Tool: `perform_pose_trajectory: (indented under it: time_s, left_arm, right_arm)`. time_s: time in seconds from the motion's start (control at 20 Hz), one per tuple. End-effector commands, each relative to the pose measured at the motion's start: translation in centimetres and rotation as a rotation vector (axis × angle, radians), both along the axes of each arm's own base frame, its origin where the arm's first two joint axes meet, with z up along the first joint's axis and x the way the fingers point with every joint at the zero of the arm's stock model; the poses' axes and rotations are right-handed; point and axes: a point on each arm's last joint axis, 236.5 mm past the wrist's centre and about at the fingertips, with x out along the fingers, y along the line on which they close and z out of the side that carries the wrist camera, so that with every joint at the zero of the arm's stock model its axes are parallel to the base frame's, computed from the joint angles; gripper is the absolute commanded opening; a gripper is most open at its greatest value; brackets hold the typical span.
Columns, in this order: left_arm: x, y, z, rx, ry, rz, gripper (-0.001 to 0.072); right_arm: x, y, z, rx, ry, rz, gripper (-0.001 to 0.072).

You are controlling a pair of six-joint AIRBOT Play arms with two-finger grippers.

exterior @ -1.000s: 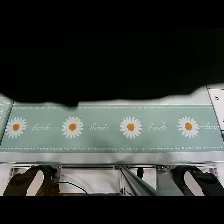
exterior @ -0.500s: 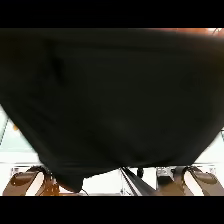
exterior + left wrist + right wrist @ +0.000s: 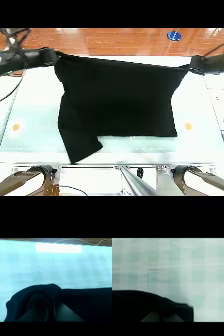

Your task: Fold the shirts.

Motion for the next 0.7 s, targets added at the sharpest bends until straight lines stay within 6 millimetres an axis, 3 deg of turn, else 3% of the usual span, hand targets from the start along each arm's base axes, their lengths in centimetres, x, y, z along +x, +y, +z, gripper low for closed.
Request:
perform_pose_trajectory:
  time_s: [0.0,0.1,0.15,0.2,0.25,0.3,0.4,0.45,0.6,0.65]
  left_arm:
    - [6.2,-0.4,-5.5,-0.013,0.058,0.028,0.002]
    - [8.6,-1.0,-7.1,-0.066,0.09,0.044,0.002]
    - [9.4,-1.4,-7.6,-0.109,0.108,0.056,0.0024]
    - [10.0,-1.7,-8.0,-0.15,0.128,0.072,0.0094]
    - [10.0,-2.0,-8.5,-0.172,0.154,0.073,0.0427]
    - [9.4,-2.4,-9.0,-0.167,0.188,0.044,0.0694]
    - [6.6,-1.6,-10.1,-0.077,0.288,-0.078,0.0703]
    - [4.6,0.2,-10.8,-0.034,0.383,-0.108,0.0702]
    - [-1.7,7.5,-11.8,-0.011,0.675,-0.031,0.0702]
    - [-3.9,8.9,-11.7,-0.023,0.739,-0.035,0.0702]
  right_arm:
    - [6.8,0.0,-7.0,0.085,0.072,-0.019,0.0031]
    - [9.7,0.2,-9.0,0.137,0.09,-0.036,0.0031]
    - [10.8,0.5,-9.7,0.177,0.095,-0.048,0.0069]
    - [11.6,1.1,-10.2,0.227,0.1,-0.059,0.0256]
    - [12.0,1.8,-10.4,0.264,0.101,-0.048,0.0596]
    - [11.7,2.4,-10.4,0.273,0.108,-0.003,0.0628]
    - [9.5,2.3,-9.8,0.239,0.156,0.122,0.0628]
    - [7.7,1.4,-9.2,0.222,0.197,0.163,0.0628]
    - [1.1,-5.4,-9.7,0.146,0.438,-0.038,0.0627]
    - [-1.0,-6.4,-9.7,0.144,0.465,-0.062,0.0626]
